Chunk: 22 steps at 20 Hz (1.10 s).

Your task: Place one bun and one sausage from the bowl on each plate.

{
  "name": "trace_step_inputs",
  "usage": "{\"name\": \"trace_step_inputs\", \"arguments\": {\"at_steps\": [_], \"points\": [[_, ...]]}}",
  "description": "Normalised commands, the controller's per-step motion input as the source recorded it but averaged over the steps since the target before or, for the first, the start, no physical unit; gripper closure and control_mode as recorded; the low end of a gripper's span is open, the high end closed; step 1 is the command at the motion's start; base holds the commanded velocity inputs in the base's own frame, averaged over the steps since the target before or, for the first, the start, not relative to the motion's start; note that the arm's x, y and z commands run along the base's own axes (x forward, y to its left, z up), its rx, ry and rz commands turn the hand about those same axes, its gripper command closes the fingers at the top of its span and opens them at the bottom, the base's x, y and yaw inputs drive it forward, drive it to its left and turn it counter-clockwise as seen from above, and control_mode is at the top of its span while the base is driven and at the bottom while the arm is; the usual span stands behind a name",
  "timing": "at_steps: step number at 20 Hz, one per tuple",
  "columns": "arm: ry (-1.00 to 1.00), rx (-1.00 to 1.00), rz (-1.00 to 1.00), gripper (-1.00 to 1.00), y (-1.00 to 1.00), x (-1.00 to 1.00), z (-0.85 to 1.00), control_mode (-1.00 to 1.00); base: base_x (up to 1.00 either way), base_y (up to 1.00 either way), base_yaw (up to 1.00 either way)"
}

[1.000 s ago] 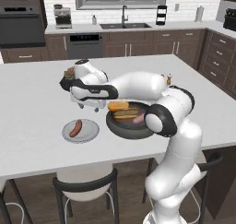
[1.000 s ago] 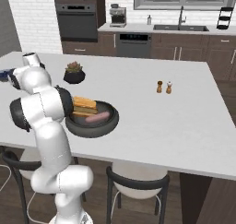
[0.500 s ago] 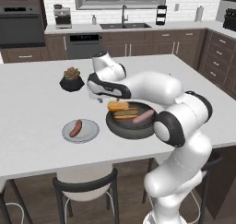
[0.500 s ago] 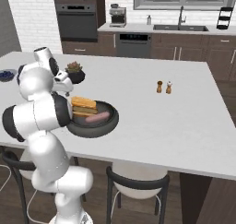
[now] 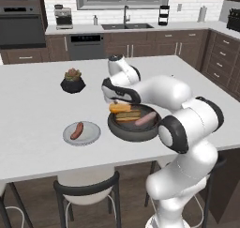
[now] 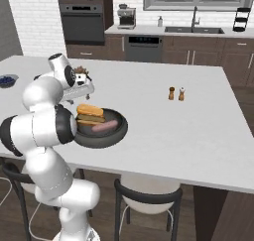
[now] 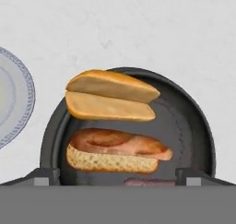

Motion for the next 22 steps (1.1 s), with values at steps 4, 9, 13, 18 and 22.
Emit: {"name": "trace_step_inputs", "arguments": {"at_steps": [4,9,13,18,22], "points": [[0.25,0.16,0.48,-1.0,0.0,0.73,-0.02,-1.0,0.0,0.0,0.0],[0.22,0.03,0.36,-1.0,0.05,0.35,-0.21,-1.0,0.0,0.0,0.0],[0.16,0.0,0.25,-1.0,0.13,0.18,-0.12,-1.0,0.0,0.0,0.0],[0.12,0.0,0.23,-1.0,0.29,0.05,-0.08,-1.0,0.0,0.0,0.0],[0.08,0.0,0.21,-1.0,0.3,-0.01,-0.19,-1.0,0.0,0.0,0.0]]}}
